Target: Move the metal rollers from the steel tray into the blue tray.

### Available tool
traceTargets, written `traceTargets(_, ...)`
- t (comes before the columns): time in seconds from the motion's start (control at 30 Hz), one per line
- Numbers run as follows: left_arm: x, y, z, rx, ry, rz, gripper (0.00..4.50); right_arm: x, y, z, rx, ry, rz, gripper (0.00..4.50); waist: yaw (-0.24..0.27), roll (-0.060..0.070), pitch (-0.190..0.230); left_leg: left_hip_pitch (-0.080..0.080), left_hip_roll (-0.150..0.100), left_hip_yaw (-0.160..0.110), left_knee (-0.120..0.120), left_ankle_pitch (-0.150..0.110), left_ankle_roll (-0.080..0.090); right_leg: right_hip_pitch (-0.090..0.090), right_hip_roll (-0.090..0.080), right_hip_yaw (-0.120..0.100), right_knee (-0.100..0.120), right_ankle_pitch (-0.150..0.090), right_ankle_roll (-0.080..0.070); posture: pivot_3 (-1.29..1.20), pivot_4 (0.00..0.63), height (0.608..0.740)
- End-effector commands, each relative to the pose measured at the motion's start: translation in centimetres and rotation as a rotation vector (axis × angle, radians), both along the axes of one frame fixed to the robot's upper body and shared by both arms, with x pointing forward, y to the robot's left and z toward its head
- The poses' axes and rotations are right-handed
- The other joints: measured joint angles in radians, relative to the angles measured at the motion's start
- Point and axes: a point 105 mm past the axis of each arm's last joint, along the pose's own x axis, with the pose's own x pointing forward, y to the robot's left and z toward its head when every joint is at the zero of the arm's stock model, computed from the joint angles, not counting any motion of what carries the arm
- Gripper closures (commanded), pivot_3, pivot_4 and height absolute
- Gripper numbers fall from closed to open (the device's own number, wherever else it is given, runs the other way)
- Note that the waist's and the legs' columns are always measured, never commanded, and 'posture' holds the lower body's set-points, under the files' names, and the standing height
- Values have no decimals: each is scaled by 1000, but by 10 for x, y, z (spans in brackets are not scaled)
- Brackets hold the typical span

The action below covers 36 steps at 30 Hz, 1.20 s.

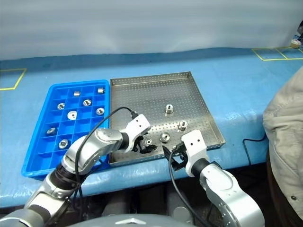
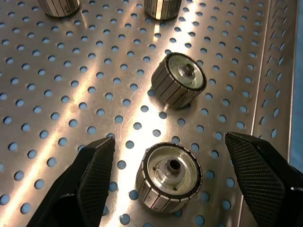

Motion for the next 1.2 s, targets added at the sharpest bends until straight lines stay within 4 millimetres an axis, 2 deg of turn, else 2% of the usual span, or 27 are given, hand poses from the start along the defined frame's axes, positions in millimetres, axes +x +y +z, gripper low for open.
traceTargets(0.03, 1, 4, -4, 44, -13, -12, 480, 3, 4, 13, 13, -62, 12, 0, -1, 0, 0, 0, 0, 0, 0, 0, 0, 0, 0, 0, 0, 0, 0, -237, 150, 740)
traceTargets(0.07, 1, 5, -6, 54, -11, -6, 480, 4, 4, 13, 14, -65, 12, 0, -1, 0, 0, 0, 0, 0, 0, 0, 0, 0, 0, 0, 0, 0, 0, -232, 150, 740)
traceTargets(0.13, 2, 6, -6, 49, -17, 5, 845, 5, 6, 15, 17, -71, 18, 0, -2, 0, 0, 0, 0, 0, 0, 0, 0, 0, -1, 0, 0, 0, 0, -226, 150, 740)
traceTargets(0.2, 4, 5, -2, 21, -35, 19, 1358, 6, 7, 15, 17, -73, 25, 0, -2, 0, 0, 0, 0, 0, 0, 0, 0, 0, -1, 0, 0, 0, 0, -217, 150, 740)
traceTargets(0.33, 16, 3, 22, -114, -100, 122, 2727, 8, 11, 15, 16, -71, 57, 0, 6, 0, 0, 0, 0, 0, 0, 0, 0, 0, -1, 0, 0, 0, 0, -181, 150, 740)
traceTargets(0.37, 20, 5, 28, -141, -118, 158, 2832, 9, 13, 16, 17, -72, 70, 0, 8, 0, 0, 0, 0, 0, 0, 0, 0, 0, -1, 0, 0, 0, 0, -167, 150, 740)
traceTargets(0.43, 27, 11, 38, -193, -153, 241, 2828, 11, 17, 17, 18, -77, 98, 0, 13, 0, 0, 0, 0, 0, 0, 0, 0, 0, -1, 0, 0, 0, 1, -141, 150, 740)
traceTargets(0.5, 41, 25, 55, -256, -260, 388, 2828, 14, 23, 19, 18, -83, 137, 0, 16, 0, 0, 0, 0, 0, 0, 0, 0, 0, 0, 0, 0, 0, 1, -124, 150, 740)
traceTargets(0.6, 54, 65, 74, -323, -387, 713, 2828, 19, 34, 23, 18, -95, 216, 0, 28, -1, 0, 0, 0, 0, 0, 0, 0, 1, 0, 0, 0, 1, 1, -56, 150, 740)
traceTargets(0.67, 51, 90, 77, -309, -455, 875, 2828, 22, 43, 26, 30, -102, 270, 0, 34, -1, 1, 0, 0, 0, 0, 0, 0, 1, 0, 0, 0, 1, 2, -14, 150, 740)
traceTargets(0.83, 26, 133, 70, -184, -581, 1162, 2828, 26, 65, 28, 36, -101, 421, 0, 76, -1, 1, 0, -1, -1, -1, 0, 0, 1, 1, 0, 0, 1, 1, 100, 150, 740)
traceTargets(1.03, -12, 158, 63, -62, -657, 1414, 2828, 28, 91, 34, 54, -123, 600, 0, 139, -3, 2, -1, -2, -1, 1, -1, 1, 2, -2, -1, -2, 2, 2, 186, 150, 740)
traceTargets(1.2, -34, 173, 56, 28, -665, 1544, 2828, 26, 107, 32, 68, -125, 696, 0, 159, -3, 2, -1, -1, -2, 1, 0, 1, 3, -2, -3, -2, 2, 2, 237, 150, 740)
